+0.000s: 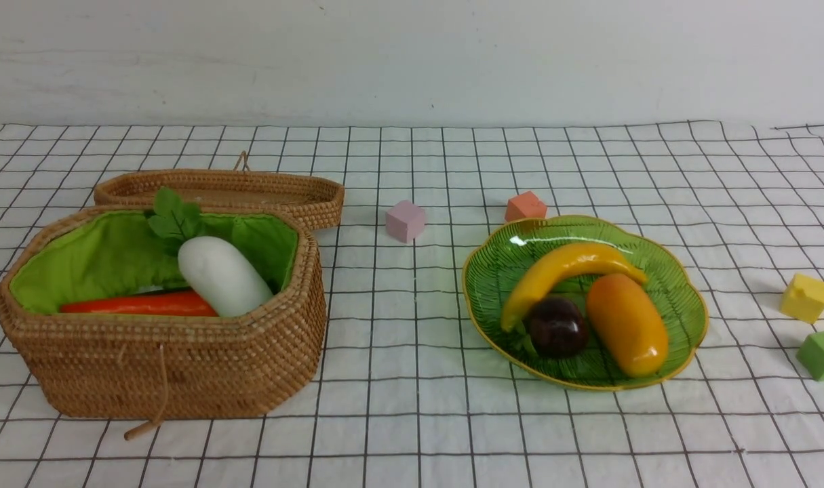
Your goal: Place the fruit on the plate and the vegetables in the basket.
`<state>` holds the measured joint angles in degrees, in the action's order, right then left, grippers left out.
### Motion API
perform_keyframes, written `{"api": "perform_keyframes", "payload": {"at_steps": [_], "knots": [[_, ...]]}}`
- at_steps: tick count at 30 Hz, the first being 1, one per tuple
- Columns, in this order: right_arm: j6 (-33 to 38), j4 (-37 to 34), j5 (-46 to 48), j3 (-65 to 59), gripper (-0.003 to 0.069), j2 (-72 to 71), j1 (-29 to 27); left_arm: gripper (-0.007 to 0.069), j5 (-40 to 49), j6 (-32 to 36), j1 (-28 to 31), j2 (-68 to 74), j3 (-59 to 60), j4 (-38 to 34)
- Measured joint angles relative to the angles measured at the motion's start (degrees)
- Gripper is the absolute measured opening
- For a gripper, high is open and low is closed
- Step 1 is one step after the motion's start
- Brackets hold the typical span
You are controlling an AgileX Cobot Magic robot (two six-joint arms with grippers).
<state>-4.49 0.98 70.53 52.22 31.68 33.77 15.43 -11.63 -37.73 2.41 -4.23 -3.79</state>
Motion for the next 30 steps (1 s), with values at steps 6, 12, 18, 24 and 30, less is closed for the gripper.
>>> {"api": "perform_keyframes", "payload": {"at_steps": [6, 12, 18, 24, 30], "knots": [[9.58, -0.98, -24.58, -18.84, -0.0003, -15.26, -16.34, 0.0036, 0.32, 0.02, 0.0, 0.0, 0.0, 0.0], [10.36, -10.8, -49.33, -46.12, -0.0003, -28.33, -24.88, 0.004, 0.32, 0.02, 0.0, 0.0, 0.0, 0.0], [10.49, -12.32, -49.71, -53.36, -0.0003, -32.12, -27.07, 0.0043, 0.37, 0.02, 0.0, 0.0, 0.0, 0.0], [10.26, -12.31, -49.11, -53.27, -0.0003, -32.12, -27.12, 0.0047, 1.0, 0.07, 0.0, 0.0, 0.0, -0.07], [10.22, -12.36, -49.0, -53.27, -0.0003, -32.17, -27.12, 0.0052, 1.24, 0.07, 0.0, 0.0, 0.04, -0.07]]}}
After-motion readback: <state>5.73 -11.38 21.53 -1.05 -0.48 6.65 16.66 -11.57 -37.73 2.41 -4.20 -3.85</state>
